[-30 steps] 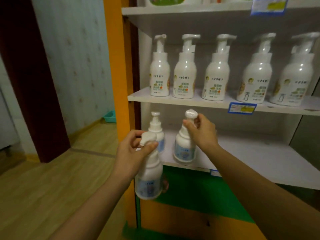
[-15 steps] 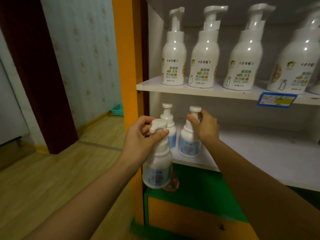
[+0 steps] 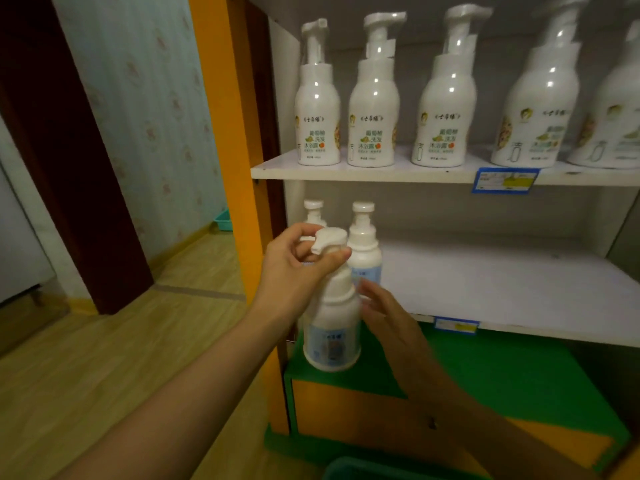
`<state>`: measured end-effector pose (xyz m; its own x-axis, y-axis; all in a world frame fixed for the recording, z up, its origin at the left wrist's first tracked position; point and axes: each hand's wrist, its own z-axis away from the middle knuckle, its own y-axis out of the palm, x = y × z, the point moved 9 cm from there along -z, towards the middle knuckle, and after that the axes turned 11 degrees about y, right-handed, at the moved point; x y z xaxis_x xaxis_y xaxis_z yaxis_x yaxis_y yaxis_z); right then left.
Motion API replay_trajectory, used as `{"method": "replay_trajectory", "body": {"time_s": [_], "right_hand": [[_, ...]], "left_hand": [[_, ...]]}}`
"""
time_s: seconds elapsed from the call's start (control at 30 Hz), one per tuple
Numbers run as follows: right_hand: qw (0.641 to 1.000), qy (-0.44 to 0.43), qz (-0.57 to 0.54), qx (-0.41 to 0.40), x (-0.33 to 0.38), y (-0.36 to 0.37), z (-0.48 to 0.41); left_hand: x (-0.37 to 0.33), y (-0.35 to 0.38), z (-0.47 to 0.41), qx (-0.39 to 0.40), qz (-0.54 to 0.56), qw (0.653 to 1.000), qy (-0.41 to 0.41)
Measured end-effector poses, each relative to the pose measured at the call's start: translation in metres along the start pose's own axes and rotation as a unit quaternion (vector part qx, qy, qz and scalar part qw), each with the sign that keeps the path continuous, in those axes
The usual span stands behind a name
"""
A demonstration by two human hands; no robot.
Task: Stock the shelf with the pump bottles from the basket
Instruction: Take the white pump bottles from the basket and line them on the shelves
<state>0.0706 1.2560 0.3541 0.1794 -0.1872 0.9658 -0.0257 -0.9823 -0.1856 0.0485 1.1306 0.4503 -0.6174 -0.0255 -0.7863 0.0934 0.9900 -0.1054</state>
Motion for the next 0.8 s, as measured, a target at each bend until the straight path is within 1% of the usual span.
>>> {"method": "replay_trajectory", "body": {"time_s": [0.03, 0.1, 0.17, 0.27, 0.33, 0.4, 0.5, 0.6, 0.63, 0.73, 0.8], "right_hand": [[1.000, -0.001, 0.022, 0.017, -0.002, 0.001, 0.009], [0.998, 0.003, 0.068, 0.001, -0.006, -0.009, 0.019], [0.996, 0.017, 0.083, -0.030, -0.008, -0.027, 0.021], [0.993, 0.019, 0.105, -0.045, -0.006, -0.052, 0.021], [0.993, 0.021, 0.100, -0.056, -0.004, -0.070, 0.018], [0.992, 0.018, 0.094, -0.077, -0.001, -0.087, 0.009], [0.990, 0.028, 0.086, -0.108, -0.004, -0.115, -0.012], [0.986, 0.035, 0.084, -0.138, -0.014, -0.133, -0.034], [0.984, 0.037, 0.091, -0.149, -0.018, -0.136, -0.042], [0.980, 0.045, 0.108, -0.161, -0.031, -0.140, -0.060], [0.980, 0.047, 0.107, -0.159, -0.039, -0.141, -0.070]], "left_hand": [[0.000, 0.005, 0.001, -0.001, -0.003, 1.000, -0.002], [0.001, 0.020, 0.003, -0.003, -0.009, 1.000, -0.009], [0.004, 0.037, 0.005, -0.005, -0.003, 1.000, -0.020], [0.005, 0.063, 0.003, 0.010, 0.009, 1.000, -0.018], [0.006, 0.078, -0.002, 0.020, 0.054, 0.998, -0.021], [0.015, 0.090, -0.007, 0.032, 0.112, 0.992, -0.054], [0.060, 0.103, -0.014, 0.046, 0.110, 0.983, -0.137], [0.101, 0.125, -0.002, 0.051, 0.162, 0.956, -0.238], [0.112, 0.135, 0.001, 0.063, 0.169, 0.950, -0.256], [0.126, 0.151, 0.002, 0.073, 0.178, 0.951, -0.243], [0.143, 0.157, -0.003, 0.056, 0.195, 0.944, -0.260]]}}
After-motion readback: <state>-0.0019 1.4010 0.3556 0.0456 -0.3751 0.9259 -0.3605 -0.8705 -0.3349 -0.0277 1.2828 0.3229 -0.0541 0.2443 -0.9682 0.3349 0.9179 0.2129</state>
